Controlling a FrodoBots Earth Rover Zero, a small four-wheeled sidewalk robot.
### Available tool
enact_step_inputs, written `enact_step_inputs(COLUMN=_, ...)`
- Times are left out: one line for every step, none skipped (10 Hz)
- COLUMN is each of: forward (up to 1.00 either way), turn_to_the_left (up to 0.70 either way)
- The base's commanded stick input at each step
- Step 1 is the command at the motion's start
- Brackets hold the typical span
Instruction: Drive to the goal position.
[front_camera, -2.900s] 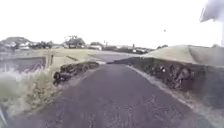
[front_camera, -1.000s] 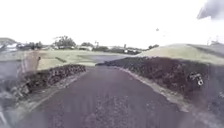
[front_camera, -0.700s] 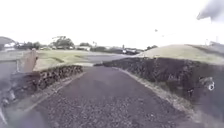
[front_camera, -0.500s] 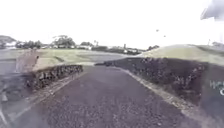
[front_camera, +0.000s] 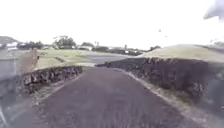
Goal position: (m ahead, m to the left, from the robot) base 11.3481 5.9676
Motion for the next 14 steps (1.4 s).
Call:
enact_step_inputs(forward=0.85, turn_to_the_left=0.0)
enact_step_inputs(forward=0.85, turn_to_the_left=0.0)
enact_step_inputs(forward=0.85, turn_to_the_left=0.0)
enact_step_inputs(forward=0.85, turn_to_the_left=0.0)
enact_step_inputs(forward=0.85, turn_to_the_left=0.0)
enact_step_inputs(forward=0.85, turn_to_the_left=0.0)
enact_step_inputs(forward=0.85, turn_to_the_left=0.0)
enact_step_inputs(forward=0.85, turn_to_the_left=0.0)
enact_step_inputs(forward=0.85, turn_to_the_left=0.0)
enact_step_inputs(forward=0.85, turn_to_the_left=0.0)
enact_step_inputs(forward=0.85, turn_to_the_left=0.0)
enact_step_inputs(forward=0.85, turn_to_the_left=0.0)
enact_step_inputs(forward=0.85, turn_to_the_left=0.0)
enact_step_inputs(forward=0.85, turn_to_the_left=0.0)
